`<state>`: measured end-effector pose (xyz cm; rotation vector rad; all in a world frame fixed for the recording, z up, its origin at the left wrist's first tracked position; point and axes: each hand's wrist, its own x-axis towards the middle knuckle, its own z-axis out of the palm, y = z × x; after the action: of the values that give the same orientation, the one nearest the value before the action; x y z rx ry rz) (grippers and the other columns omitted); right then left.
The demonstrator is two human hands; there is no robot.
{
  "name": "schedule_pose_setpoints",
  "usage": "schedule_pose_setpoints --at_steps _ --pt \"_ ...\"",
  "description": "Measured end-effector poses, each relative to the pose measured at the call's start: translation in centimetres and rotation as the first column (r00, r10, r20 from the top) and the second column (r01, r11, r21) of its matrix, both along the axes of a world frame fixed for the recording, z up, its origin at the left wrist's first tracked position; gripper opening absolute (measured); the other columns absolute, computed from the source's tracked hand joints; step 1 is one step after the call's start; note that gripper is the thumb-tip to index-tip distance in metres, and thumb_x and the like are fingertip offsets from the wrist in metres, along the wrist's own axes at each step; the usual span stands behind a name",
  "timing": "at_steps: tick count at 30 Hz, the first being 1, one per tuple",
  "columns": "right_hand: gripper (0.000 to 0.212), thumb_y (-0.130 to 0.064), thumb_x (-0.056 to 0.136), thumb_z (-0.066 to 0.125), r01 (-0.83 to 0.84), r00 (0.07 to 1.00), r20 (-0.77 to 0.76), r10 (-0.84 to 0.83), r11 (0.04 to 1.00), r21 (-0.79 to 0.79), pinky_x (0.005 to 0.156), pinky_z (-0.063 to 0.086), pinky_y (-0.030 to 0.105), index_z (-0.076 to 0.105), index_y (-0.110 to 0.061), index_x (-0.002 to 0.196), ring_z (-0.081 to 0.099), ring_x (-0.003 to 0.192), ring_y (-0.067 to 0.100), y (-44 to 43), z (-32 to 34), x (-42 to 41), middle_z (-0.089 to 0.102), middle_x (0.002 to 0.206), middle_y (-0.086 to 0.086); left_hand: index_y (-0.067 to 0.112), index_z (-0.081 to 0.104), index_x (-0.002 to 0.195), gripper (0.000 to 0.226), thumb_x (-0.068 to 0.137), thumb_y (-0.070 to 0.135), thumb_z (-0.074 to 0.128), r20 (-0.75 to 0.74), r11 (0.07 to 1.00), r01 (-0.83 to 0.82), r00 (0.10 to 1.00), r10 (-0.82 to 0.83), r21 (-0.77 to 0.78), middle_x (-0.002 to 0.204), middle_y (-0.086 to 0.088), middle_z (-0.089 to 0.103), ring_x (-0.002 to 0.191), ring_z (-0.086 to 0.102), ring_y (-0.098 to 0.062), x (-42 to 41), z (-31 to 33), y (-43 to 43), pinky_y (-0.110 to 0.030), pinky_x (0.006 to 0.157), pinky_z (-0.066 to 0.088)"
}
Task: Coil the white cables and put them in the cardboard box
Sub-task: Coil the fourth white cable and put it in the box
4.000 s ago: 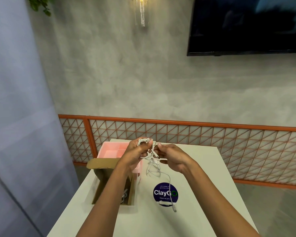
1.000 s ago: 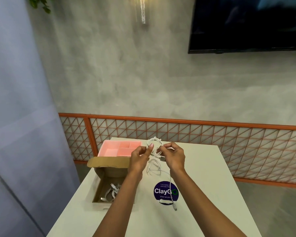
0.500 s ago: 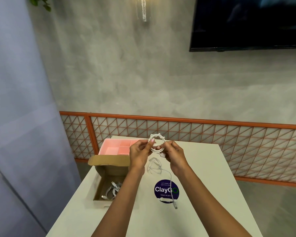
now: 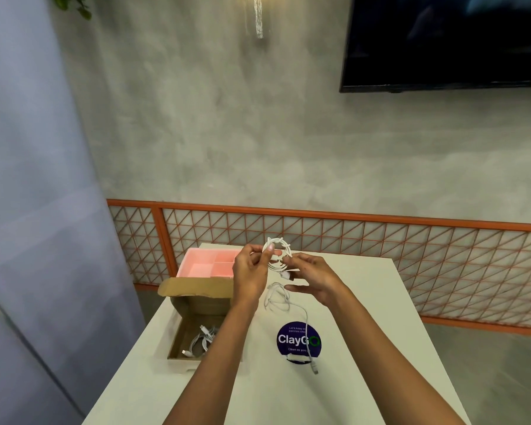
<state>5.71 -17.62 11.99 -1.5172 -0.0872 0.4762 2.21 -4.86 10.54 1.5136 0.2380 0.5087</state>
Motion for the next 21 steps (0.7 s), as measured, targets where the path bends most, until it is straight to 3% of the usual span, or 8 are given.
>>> schedule_pose_setpoints --at_steps 3,7,10,15,18,21 --pt "0.013 -0.022 0.092 0.061 -0.042 0.999 -0.013 0.042 0.999 -0.017 0.082 0.056 0.039 0.067 -0.012 0.098 0.059 0.079 0.014 -0.1 -0.1 0.2 0.064 0.092 0.002 0.008 0.059 0.093 0.019 0.09 0.026 0.063 0.027 0.999 0.036 0.999 -0.036 0.018 0.089 -0.003 0.074 0.088 0.07 -0.018 -0.4 0.0 0.0 -0.033 0.08 0.054" --pt "0.023 -0.024 0.096 0.055 -0.1 0.994 -0.037 0.098 0.994 -0.053 0.075 0.056 0.031 0.064 -0.01 0.111 0.056 0.078 0.013 -0.1 -0.1 0.5 0.063 0.093 0.003 0.002 0.056 0.101 0.028 0.091 0.027 0.061 -0.014 0.995 0.08 0.997 -0.081 -0.064 0.077 -0.002 0.074 0.089 0.07 -0.023 -0.4 0.1 -0.1 -0.037 0.084 0.052" --pt "0.015 -0.021 0.094 0.058 -0.088 0.995 -0.055 0.088 0.996 0.002 0.069 0.055 0.025 0.064 -0.009 0.102 0.057 0.072 0.012 0.2 -0.3 0.4 0.064 0.087 0.005 0.004 0.054 0.1 0.025 0.094 0.028 0.056 -0.014 0.996 0.062 0.998 -0.063 -0.068 0.069 -0.001 0.07 0.079 0.068 -0.021 -0.4 0.0 -0.1 -0.04 0.082 0.052" --pt "0.01 0.0 0.08 0.071 0.111 0.992 -0.078 -0.099 0.978 0.177 0.081 0.056 0.026 0.064 0.006 0.085 0.064 0.074 0.02 0.6 -0.6 0.9 0.064 0.08 0.017 0.011 0.053 0.096 0.018 0.096 0.029 0.051 0.037 0.997 0.044 0.998 -0.041 -0.065 0.07 0.0 0.067 0.074 0.064 -0.017 -0.8 -0.5 -0.1 -0.038 0.078 0.053" --pt "0.019 0.009 0.083 0.063 0.13 0.989 -0.096 -0.111 0.969 0.211 0.088 0.053 0.03 0.061 0.02 0.098 0.064 0.081 0.026 1.1 -0.4 1.0 0.065 0.088 0.02 0.013 0.054 0.096 0.02 0.096 0.032 0.05 0.04 0.996 0.072 0.997 -0.07 -0.049 0.067 0.003 0.066 0.073 0.064 -0.016 -0.9 -0.7 -0.2 -0.038 0.08 0.052" --pt "0.025 0.014 0.085 0.054 0.062 0.998 -0.027 -0.058 0.977 0.202 0.084 0.052 0.026 0.059 0.018 0.11 0.063 0.083 0.023 1.3 -0.1 0.7 0.065 0.096 0.019 0.014 0.054 0.097 0.02 0.097 0.033 0.049 0.037 0.995 0.091 0.995 -0.089 -0.051 0.064 0.006 0.064 0.069 0.062 -0.01 -0.9 -0.8 -0.2 -0.035 0.079 0.052"
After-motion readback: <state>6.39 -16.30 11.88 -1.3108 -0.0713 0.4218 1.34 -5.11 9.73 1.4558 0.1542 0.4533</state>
